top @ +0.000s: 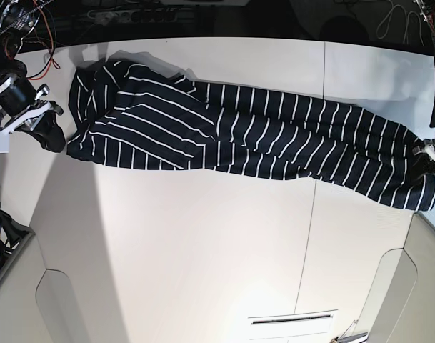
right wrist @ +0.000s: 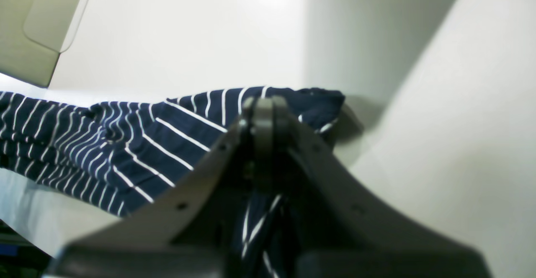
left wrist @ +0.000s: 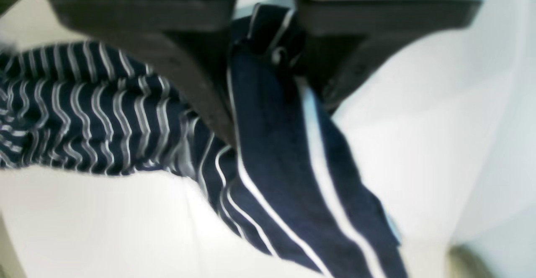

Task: Fold the T-shirt properly
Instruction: 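Carry the strip's end with the left gripper toward the right gripper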

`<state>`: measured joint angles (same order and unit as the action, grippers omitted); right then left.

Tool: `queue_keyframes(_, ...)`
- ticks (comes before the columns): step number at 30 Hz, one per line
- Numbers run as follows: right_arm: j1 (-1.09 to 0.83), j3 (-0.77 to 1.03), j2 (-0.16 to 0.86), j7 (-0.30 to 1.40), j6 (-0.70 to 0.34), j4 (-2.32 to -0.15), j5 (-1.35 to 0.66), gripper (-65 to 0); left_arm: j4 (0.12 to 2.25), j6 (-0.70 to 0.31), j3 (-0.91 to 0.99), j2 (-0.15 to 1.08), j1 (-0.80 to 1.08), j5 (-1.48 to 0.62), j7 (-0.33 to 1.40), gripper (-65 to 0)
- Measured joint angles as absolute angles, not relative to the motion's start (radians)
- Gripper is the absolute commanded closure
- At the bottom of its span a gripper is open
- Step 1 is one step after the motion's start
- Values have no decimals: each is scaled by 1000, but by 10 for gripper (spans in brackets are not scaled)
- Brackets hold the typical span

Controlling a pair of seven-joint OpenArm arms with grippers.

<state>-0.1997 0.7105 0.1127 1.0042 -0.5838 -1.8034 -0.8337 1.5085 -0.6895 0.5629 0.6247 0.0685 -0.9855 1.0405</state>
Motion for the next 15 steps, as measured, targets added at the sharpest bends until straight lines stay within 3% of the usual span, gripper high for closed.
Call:
queue_keyframes(9,-200,712,110,1009,-584,-1803,-833,0,1801,-692,253,607,136,-963,1042,0)
queue_keyframes(15,-199,722,110,1016,-584,-1803,-833,0,1858,-693,43,526,138,-874,1037,0)
